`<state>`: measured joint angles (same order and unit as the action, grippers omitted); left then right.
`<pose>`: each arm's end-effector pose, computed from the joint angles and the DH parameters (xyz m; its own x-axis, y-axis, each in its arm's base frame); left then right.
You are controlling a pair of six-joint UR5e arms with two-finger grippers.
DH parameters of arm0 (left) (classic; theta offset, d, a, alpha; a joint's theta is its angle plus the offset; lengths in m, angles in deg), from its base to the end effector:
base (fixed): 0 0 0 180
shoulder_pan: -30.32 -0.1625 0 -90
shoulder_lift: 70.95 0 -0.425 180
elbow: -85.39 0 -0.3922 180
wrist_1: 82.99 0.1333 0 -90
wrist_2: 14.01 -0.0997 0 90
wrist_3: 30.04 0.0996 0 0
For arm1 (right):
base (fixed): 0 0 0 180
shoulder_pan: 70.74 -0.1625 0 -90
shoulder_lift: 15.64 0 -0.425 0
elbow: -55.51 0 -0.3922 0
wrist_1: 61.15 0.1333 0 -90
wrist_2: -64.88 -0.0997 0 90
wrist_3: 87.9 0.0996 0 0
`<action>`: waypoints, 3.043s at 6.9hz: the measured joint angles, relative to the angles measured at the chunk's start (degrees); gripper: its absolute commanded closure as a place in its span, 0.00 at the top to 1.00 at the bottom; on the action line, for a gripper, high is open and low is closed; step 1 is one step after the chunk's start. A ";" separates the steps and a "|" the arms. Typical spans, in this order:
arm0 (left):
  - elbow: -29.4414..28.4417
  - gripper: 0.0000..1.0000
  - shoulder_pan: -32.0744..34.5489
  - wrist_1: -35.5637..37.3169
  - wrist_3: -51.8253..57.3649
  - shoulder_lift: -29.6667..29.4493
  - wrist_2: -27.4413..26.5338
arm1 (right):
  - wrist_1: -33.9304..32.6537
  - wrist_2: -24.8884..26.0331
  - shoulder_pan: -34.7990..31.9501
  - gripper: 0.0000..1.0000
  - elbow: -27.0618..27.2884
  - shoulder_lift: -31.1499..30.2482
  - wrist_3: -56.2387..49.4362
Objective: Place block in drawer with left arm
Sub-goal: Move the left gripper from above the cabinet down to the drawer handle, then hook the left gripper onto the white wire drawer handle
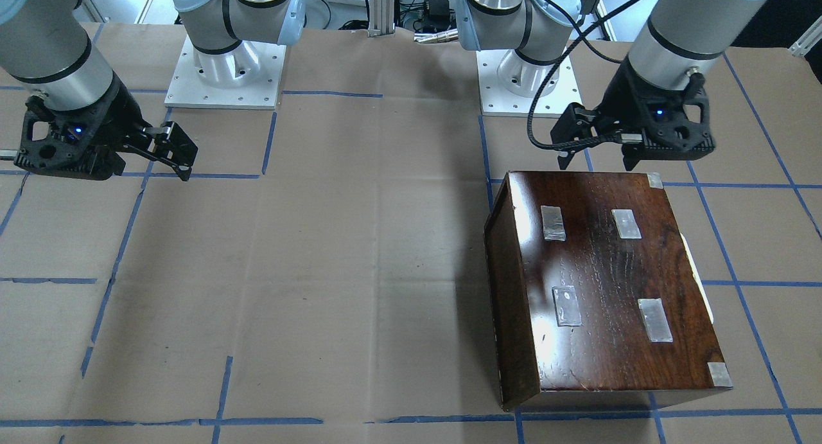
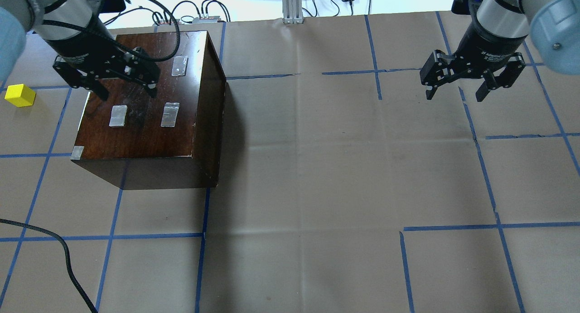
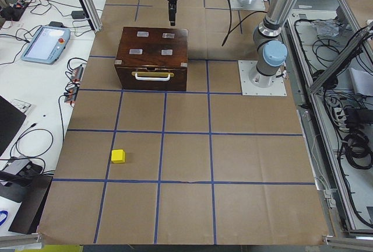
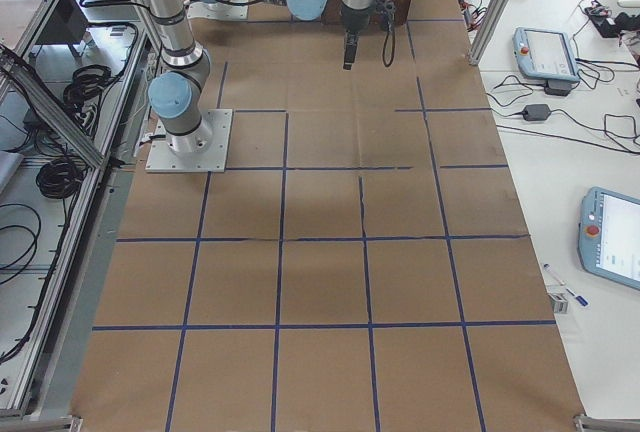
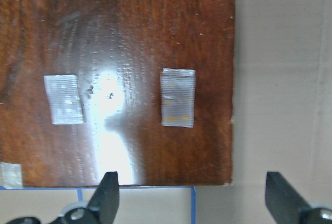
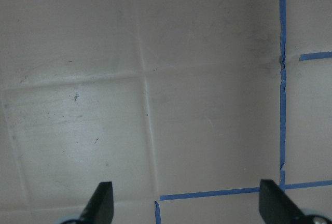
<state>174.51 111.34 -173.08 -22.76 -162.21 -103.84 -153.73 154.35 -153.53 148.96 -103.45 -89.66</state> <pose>-0.0538 -0.5151 0.4844 -0.9996 -0.0297 0.0040 -0.0297 0.9995 0.0078 0.0703 -0.5137 0.4439 -0.9954 0.0955 -0.0109 0.0948 0.9941 0.0531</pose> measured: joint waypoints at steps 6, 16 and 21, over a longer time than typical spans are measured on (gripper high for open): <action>-0.10 1.00 -22.76 1.22 16.99 -2.09 1.70 | -0.06 0.00 0.00 1.00 -0.01 0.00 0.00; -0.86 0.99 -27.32 8.60 31.95 -16.87 14.95 | -0.05 0.00 0.00 1.00 0.04 0.00 0.00; -0.73 0.99 -26.98 9.01 31.87 -20.91 15.37 | -0.02 0.00 0.00 1.00 0.02 0.00 0.02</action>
<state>173.78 84.36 -164.07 9.11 -183.11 -88.47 -153.75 154.35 -153.53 148.98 -103.45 -89.64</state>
